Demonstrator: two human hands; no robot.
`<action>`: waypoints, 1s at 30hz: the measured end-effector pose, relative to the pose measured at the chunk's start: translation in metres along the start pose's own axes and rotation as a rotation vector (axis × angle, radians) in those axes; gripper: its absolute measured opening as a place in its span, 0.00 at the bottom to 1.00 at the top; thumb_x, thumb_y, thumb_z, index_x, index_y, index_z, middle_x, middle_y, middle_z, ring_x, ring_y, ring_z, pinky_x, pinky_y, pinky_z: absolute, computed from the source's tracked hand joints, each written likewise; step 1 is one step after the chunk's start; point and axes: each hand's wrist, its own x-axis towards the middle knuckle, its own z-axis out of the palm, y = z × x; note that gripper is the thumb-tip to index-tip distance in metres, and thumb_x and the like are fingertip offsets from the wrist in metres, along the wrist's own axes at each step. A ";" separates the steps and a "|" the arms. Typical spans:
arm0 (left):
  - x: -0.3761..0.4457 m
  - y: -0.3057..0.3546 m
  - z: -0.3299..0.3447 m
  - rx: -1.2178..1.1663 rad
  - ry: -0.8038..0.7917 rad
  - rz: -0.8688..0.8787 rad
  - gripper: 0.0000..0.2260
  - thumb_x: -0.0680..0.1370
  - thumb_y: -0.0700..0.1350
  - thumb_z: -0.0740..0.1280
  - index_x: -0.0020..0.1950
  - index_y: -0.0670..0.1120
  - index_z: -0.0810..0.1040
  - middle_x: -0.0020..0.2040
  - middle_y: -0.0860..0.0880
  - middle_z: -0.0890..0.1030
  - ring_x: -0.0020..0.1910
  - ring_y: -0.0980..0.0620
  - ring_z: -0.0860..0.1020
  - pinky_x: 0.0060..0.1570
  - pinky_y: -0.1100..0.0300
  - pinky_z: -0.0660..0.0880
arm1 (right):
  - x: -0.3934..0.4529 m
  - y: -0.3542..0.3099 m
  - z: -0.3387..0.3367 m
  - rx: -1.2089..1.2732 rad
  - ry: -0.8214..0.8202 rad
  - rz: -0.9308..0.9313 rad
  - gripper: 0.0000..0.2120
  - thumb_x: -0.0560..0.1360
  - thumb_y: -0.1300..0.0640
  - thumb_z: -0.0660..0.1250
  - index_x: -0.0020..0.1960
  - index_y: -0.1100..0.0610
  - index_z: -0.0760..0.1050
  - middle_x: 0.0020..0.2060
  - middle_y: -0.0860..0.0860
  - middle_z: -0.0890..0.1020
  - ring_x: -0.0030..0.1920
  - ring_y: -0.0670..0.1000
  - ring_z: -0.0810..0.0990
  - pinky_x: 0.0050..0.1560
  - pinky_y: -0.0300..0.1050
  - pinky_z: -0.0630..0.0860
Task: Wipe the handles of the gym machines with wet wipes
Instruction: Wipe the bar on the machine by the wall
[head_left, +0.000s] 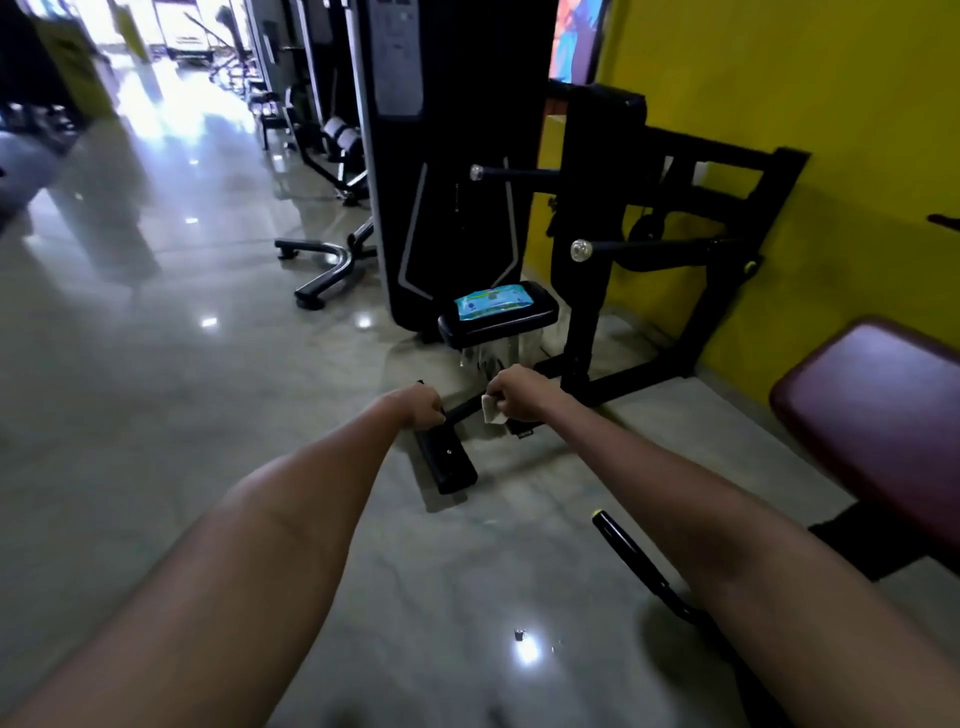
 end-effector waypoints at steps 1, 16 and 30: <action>0.010 -0.001 -0.005 0.017 -0.002 0.016 0.15 0.80 0.44 0.61 0.56 0.33 0.78 0.57 0.36 0.78 0.57 0.41 0.76 0.50 0.56 0.70 | 0.007 0.005 -0.003 0.002 0.006 0.017 0.12 0.74 0.63 0.61 0.53 0.58 0.81 0.50 0.57 0.81 0.50 0.58 0.79 0.47 0.50 0.77; 0.176 0.061 -0.051 0.228 -0.099 0.343 0.16 0.80 0.46 0.60 0.58 0.35 0.77 0.57 0.38 0.78 0.56 0.42 0.76 0.50 0.56 0.70 | 0.070 0.144 -0.027 -0.045 -0.017 0.290 0.09 0.73 0.64 0.60 0.46 0.63 0.79 0.44 0.58 0.81 0.45 0.58 0.79 0.40 0.46 0.75; 0.346 0.149 -0.123 0.361 -0.016 0.509 0.16 0.80 0.48 0.60 0.56 0.37 0.78 0.57 0.39 0.78 0.57 0.42 0.75 0.50 0.55 0.70 | 0.132 0.300 -0.074 0.054 0.068 0.504 0.11 0.75 0.62 0.59 0.48 0.63 0.79 0.43 0.59 0.81 0.42 0.58 0.79 0.39 0.49 0.75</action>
